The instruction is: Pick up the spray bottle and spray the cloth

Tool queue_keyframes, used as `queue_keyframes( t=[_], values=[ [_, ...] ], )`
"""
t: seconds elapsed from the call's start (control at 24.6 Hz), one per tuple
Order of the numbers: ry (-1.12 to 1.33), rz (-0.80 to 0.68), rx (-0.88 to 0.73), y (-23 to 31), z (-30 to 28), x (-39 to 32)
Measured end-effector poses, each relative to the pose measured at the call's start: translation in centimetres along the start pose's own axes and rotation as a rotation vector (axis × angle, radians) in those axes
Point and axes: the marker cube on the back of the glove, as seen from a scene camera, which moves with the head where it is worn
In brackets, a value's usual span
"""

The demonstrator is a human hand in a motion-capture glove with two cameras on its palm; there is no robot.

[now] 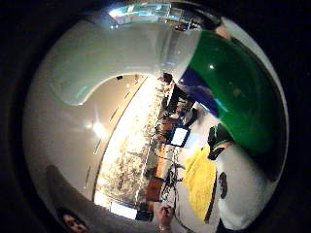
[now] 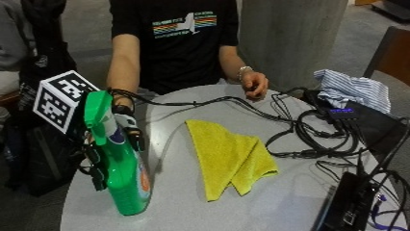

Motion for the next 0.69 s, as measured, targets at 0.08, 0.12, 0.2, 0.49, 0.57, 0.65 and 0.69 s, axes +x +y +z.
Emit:
queue_keyframes(
  t=[0.08, 0.12, 0.2, 0.49, 0.57, 0.65, 0.69],
  values=[
    [-0.011, 0.006, 0.015, -0.06, 0.07, -0.04],
    [-0.019, 0.009, 0.021, -0.06, 0.12, -0.04],
    [-0.031, 0.013, 0.03, -0.1, 0.21, -0.07],
    [-0.049, 0.006, 0.043, 0.11, 0.15, 0.18],
    [-0.054, 0.003, 0.045, 0.13, 0.13, 0.21],
    [-0.055, -0.007, 0.044, 0.14, 0.03, 0.22],
    [-0.053, -0.015, 0.04, 0.18, -0.08, 0.21]
  ],
)
